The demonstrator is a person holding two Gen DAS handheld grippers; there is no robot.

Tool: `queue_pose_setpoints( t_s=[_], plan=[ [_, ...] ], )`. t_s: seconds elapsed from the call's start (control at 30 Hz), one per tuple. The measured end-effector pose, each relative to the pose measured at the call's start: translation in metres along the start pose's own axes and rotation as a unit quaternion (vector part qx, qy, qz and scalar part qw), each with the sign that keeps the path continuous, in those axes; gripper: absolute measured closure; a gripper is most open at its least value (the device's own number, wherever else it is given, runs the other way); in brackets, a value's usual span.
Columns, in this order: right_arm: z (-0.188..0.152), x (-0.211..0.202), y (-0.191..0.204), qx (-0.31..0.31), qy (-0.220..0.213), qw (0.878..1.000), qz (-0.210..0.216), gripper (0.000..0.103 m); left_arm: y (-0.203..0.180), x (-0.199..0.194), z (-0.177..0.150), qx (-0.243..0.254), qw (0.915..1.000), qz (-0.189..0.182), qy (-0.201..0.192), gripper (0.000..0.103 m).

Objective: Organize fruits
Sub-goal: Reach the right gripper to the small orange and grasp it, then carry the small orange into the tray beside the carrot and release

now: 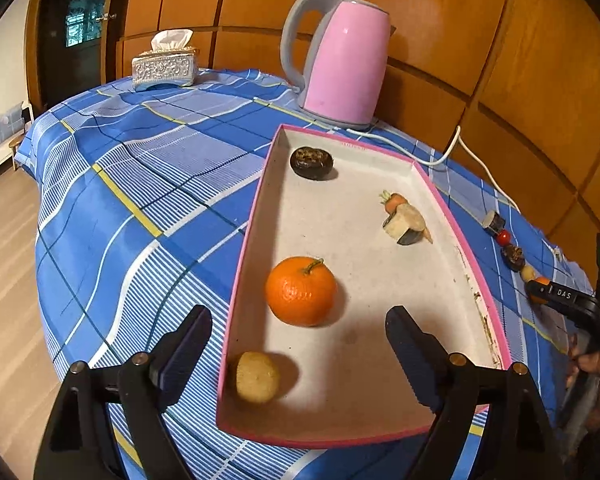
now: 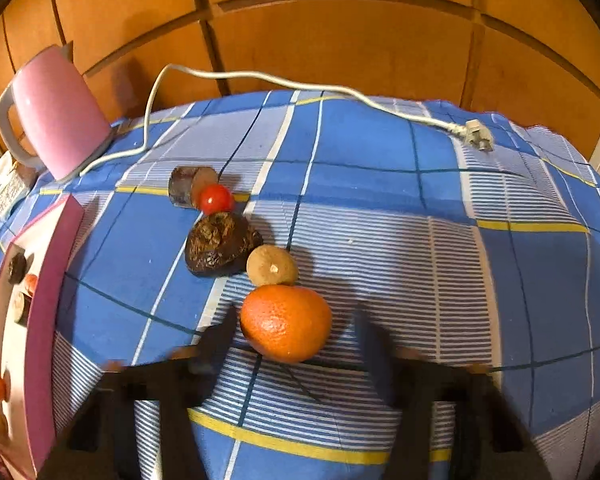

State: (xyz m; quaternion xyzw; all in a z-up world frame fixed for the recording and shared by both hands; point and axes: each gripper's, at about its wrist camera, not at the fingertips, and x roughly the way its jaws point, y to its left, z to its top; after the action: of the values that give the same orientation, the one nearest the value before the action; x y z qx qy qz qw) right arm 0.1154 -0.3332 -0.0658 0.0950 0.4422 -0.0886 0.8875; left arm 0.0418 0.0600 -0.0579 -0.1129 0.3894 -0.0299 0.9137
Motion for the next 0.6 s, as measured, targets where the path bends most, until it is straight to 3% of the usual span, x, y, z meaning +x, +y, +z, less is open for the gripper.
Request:
queue_pose_setpoints(
  t_s=[0.2,0.43,0.6],
  plan=[
    [-0.003,-0.005,0.010,-0.038,-0.007,0.999,-0.022,0.063,0.000,0.003,-0.002,-0.002,1.0000,-0.001,0.009,0.014],
    [-0.007,-0.011,0.007,-0.023,-0.005,1.000,-0.014,0.063,0.005,0.002,-0.002,-0.015,0.9998,0.000,0.014,0.013],
    [-0.010,-0.030,0.015,-0.030,-0.025,0.999,-0.010,0.063,0.005,0.000,-0.002,-0.015,0.9998,-0.003,0.013,0.012]
  ],
)
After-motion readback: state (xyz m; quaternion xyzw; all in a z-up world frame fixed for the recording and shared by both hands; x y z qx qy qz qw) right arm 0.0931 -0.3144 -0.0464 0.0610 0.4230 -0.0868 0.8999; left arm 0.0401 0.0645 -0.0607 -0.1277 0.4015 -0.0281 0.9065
